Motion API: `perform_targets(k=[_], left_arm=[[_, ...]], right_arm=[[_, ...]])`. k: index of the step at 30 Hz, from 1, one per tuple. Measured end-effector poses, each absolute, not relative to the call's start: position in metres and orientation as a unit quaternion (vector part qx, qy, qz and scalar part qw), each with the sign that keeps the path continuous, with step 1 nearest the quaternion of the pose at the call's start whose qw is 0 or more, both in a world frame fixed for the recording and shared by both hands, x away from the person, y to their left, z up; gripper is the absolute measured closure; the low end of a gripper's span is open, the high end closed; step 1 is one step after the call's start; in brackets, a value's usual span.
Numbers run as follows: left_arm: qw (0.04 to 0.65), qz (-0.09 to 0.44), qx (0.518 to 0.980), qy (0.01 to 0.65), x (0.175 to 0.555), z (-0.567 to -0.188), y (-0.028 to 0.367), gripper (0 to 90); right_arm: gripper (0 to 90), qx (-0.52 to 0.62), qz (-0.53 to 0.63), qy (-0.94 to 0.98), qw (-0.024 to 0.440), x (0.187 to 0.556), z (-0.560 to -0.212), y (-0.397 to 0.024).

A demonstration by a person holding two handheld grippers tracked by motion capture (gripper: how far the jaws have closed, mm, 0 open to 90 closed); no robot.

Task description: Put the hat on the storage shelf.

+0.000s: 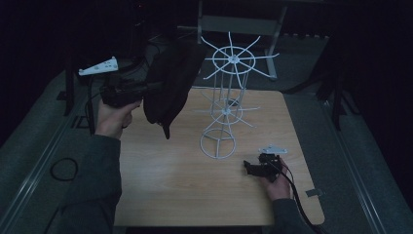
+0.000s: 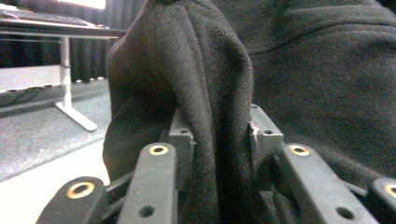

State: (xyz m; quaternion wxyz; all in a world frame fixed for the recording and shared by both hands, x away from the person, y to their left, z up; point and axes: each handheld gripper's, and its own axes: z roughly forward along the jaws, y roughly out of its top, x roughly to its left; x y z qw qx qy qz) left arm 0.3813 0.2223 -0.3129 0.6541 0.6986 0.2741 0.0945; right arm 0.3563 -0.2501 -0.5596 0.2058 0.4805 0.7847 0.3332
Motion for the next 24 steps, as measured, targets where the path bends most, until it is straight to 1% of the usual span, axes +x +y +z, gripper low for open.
perform_targets(k=[13,24], left_arm=[[0.653,0.095,0.694,0.288,0.3831,-0.314,0.2195,48.0],[0.659,0.107,0.682,0.298,0.3809,-0.3121,0.2262,41.7]], right_arm=[[14.4,0.481,0.333,0.784,0.206,0.3563,-0.5596,-0.2501],[14.4,0.481,0.333,0.785,0.207,0.3564,-0.5596,-0.2502]])
